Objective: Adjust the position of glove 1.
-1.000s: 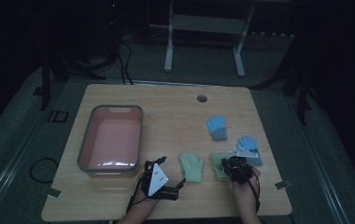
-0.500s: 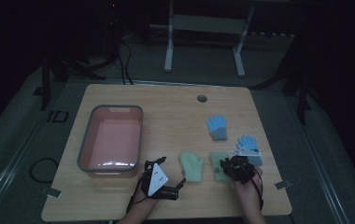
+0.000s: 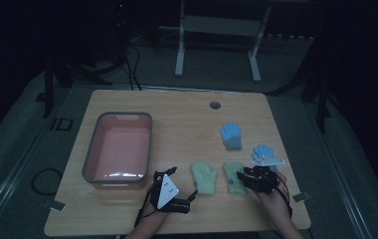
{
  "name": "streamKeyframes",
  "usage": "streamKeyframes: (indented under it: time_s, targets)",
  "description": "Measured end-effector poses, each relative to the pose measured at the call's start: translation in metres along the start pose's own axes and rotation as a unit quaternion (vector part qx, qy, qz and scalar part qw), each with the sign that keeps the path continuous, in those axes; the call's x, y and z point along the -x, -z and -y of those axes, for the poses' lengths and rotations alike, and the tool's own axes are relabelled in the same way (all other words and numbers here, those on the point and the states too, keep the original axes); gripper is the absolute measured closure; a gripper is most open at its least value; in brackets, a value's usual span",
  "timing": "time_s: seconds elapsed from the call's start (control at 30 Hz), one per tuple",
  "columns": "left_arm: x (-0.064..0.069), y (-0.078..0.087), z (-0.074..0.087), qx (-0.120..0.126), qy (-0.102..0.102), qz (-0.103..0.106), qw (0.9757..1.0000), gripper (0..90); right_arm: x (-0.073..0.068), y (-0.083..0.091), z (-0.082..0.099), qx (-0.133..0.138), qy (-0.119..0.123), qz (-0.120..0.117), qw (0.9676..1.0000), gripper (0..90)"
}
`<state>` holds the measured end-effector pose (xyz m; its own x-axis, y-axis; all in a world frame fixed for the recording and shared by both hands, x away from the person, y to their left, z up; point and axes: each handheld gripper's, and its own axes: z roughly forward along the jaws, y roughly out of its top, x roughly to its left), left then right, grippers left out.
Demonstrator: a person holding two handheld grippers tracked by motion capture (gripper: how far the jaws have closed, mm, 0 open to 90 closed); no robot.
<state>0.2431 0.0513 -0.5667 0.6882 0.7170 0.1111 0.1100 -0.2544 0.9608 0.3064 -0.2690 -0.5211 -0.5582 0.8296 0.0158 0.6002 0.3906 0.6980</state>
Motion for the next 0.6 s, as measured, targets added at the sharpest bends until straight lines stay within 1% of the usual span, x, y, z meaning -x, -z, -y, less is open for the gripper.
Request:
streamKeyframes:
  time_s: [0.13, 0.17, 0.27, 0.33, 0.37, 0.4, 0.43, 0.53, 0.6]
  targets:
    - [0.0, 0.0, 0.0, 0.0, 0.001, 0.0, 1.0, 1.3, -0.004, -0.006, 0.006, 0.001, -0.006, 0.001, 1.0, 61.4]
    - [0.0, 0.0, 0.0, 0.0, 0.001, 0.0, 1.0, 1.3, -0.005, -0.009, 0.008, 0.0, -0.004, 0.004, 1.0, 60.7]
    - [0.0, 0.0, 0.0, 0.0, 0.0, 0.0, 1.0, 1.3, -0.009, -0.016, 0.014, -0.013, 0.002, 0.015, 0.9998, 59.8]
    - [0.0, 0.0, 0.0, 0.0, 0.001, 0.0, 1.0, 1.3, -0.012, -0.018, 0.018, -0.006, 0.008, 0.026, 0.9996, 60.8]
    - [0.0, 0.0, 0.0, 0.0, 0.001, 0.0, 1.0, 1.3, -0.014, -0.018, 0.019, -0.001, 0.015, 0.034, 0.9993, 61.8]
    - [0.0, 0.0, 0.0, 0.0, 0.001, 0.0, 1.0, 1.3, -0.016, -0.019, 0.021, 0.004, 0.019, 0.041, 0.999, 64.2]
    - [0.0, 0.0, 0.0, 0.0, 0.001, 0.0, 1.0, 1.3, -0.017, -0.019, 0.022, 0.009, 0.015, 0.043, 0.9989, 68.1]
    - [0.0, 0.0, 0.0, 0.0, 0.001, -0.001, 1.0, 1.3, -0.022, -0.02, 0.023, 0.012, 0.019, 0.051, 0.9984, 77.7]
    - [0.0, 0.0, 0.0, 0.0, 0.001, 0.0, 1.0, 1.3, -0.024, -0.02, 0.023, 0.012, 0.024, 0.059, 0.9979, 80.5]
